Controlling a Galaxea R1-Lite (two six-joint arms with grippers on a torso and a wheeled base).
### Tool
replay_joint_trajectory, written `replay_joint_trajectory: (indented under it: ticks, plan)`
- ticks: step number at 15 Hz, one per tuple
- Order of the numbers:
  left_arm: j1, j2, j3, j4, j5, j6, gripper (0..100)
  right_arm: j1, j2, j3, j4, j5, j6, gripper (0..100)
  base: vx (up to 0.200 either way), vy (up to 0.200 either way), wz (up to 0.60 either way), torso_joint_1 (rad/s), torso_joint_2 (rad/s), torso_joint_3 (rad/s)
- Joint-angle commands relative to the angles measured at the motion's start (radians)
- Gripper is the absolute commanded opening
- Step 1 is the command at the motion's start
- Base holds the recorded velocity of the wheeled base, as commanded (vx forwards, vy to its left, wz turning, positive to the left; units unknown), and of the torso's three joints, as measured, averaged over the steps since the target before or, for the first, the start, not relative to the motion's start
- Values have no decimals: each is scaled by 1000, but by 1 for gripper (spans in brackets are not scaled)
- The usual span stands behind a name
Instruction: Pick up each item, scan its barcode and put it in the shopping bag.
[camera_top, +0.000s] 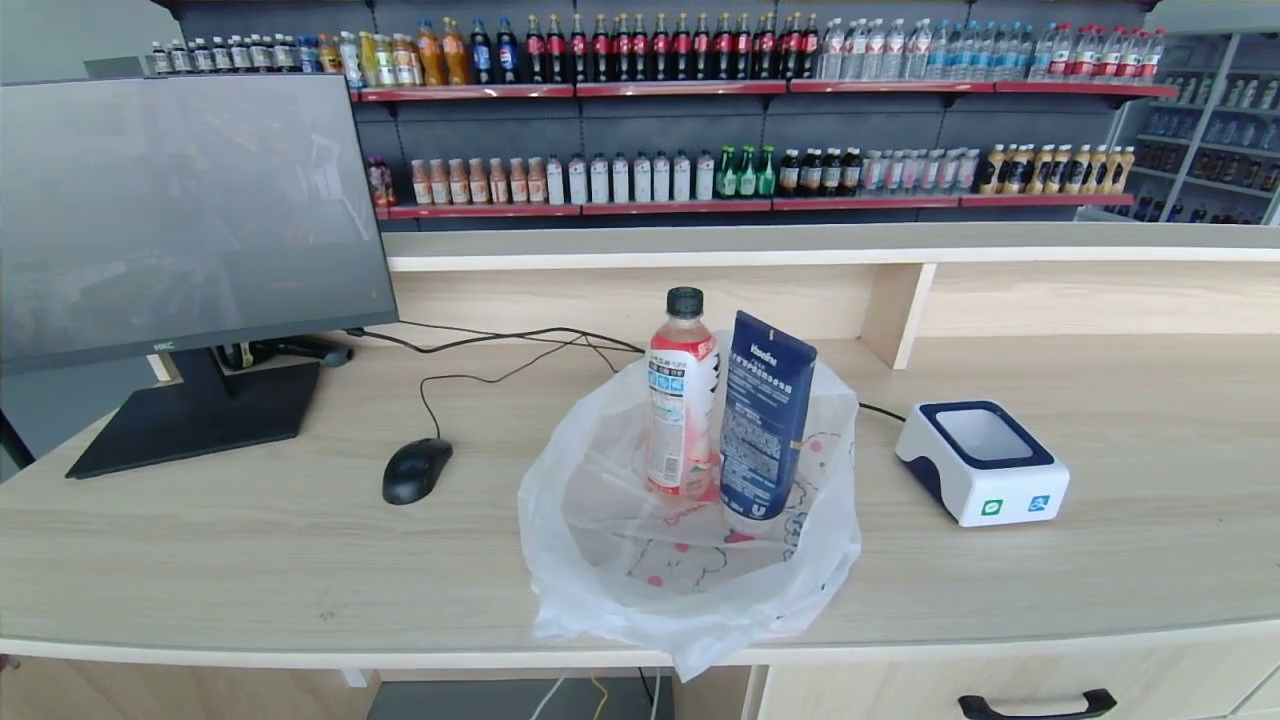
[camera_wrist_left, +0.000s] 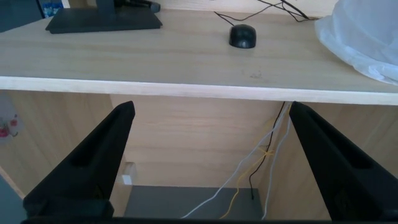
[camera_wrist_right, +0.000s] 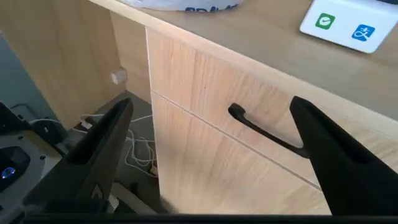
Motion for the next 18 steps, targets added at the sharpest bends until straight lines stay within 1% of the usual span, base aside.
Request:
replay_joint_trajectory:
  ticks: [1, 2, 6, 7, 9, 10, 11, 13, 14, 18]
  plan:
    - [0, 0, -1, 0, 2, -12, 100, -183, -174, 5, 76, -30, 57, 100, -200, 0, 0, 2, 12, 7]
    - [0, 0, -1, 0, 1, -14, 100, -180, -171, 5, 77, -61, 77, 100, -200, 0, 0, 7, 2, 2]
    - [0, 0, -1, 0, 4, -28, 100, -182, -170, 5, 80, -76, 103, 100, -200, 0, 0, 9, 1, 6]
    - [0, 0, -1, 0, 4, -26, 100, -197, -154, 5, 80, -76, 98, 100, -200, 0, 0, -7, -2, -2]
    - [2, 0, -1, 0, 4, -28, 100, -262, -147, 5, 80, -76, 101, 100, -200, 0, 0, 0, 0, 2]
    - [2, 0, -1, 0, 4, -29, 100, -315, -148, 5, 80, -76, 108, 100, -200, 0, 0, 2, 2, 2]
    - [0, 0, -1, -1, 4, -23, 100, -315, -150, 5, 80, -74, 120, 100, -200, 0, 0, 2, -2, 2]
    - [0, 0, -1, 0, 2, -17, 100, -315, -150, 5, 82, -76, 123, 100, 0, 0, 0, 0, 0, 0]
    - [2, 0, -1, 0, 2, -20, 100, -315, -150, 5, 80, -76, 123, 100, 0, 0, 0, 0, 0, 0]
    - [0, 0, -1, 0, 4, -20, 100, -315, -150, 5, 82, -71, 109, 100, 0, -200, 0, 12, 7, 1]
